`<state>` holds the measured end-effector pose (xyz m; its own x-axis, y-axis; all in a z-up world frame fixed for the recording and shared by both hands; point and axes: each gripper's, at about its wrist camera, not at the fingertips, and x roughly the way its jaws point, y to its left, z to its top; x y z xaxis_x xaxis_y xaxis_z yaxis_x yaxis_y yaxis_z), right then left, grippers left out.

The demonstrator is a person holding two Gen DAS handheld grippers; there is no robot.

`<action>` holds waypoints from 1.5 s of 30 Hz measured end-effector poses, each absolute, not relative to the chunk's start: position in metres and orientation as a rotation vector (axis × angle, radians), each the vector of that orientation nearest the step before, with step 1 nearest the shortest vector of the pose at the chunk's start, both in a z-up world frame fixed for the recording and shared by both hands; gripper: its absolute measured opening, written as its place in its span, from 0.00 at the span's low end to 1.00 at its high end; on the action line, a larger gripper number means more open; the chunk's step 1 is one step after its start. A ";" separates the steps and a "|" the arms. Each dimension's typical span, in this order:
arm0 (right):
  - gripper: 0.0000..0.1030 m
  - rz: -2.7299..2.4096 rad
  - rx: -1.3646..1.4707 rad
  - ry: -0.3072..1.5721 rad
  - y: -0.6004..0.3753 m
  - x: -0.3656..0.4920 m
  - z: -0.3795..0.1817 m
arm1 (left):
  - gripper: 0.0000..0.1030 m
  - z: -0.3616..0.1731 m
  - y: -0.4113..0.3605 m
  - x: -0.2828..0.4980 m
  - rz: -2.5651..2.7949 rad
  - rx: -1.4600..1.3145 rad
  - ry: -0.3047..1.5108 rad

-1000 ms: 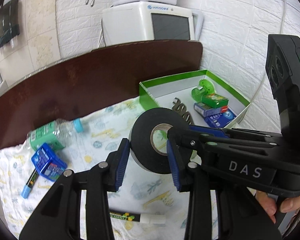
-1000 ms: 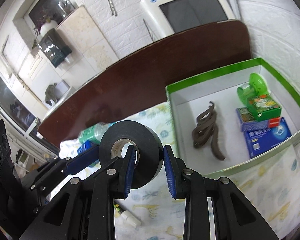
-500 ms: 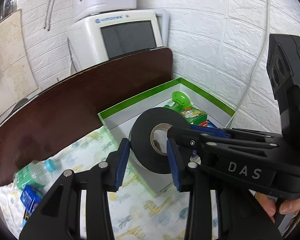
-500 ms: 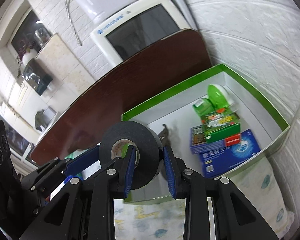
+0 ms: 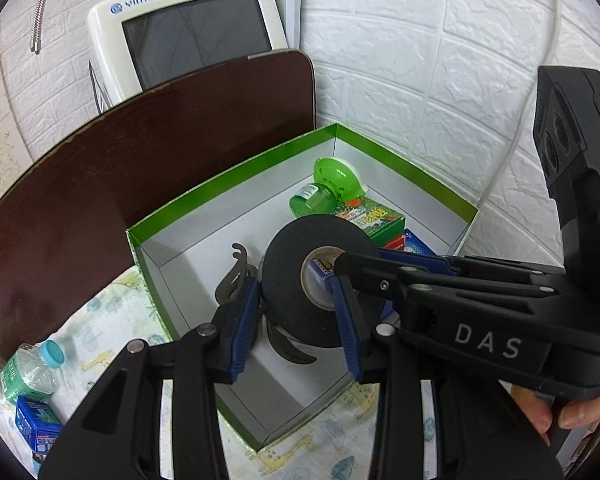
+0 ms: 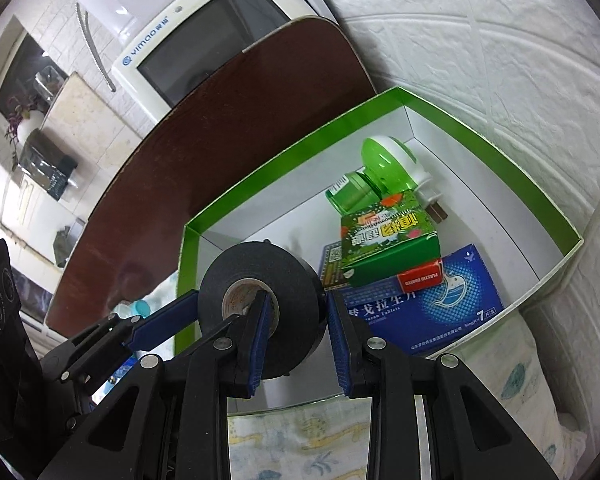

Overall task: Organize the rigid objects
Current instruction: 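Carry the black tape roll over the green-rimmed box, then lower the tape roll into the box and open the right gripper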

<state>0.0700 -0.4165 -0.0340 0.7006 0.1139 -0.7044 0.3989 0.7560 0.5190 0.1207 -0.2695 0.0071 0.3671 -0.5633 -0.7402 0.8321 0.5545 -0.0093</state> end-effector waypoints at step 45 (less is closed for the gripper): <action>0.30 -0.118 0.620 0.809 -0.355 0.071 -0.009 | 0.41 0.003 -0.205 0.117 -0.826 0.310 0.809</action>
<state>0.0711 -0.3554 -0.0090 0.6939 0.1316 -0.7079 0.3280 0.8175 0.4734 0.1170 -0.2049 0.0033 0.4078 -0.5316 -0.7423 0.7535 0.6551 -0.0553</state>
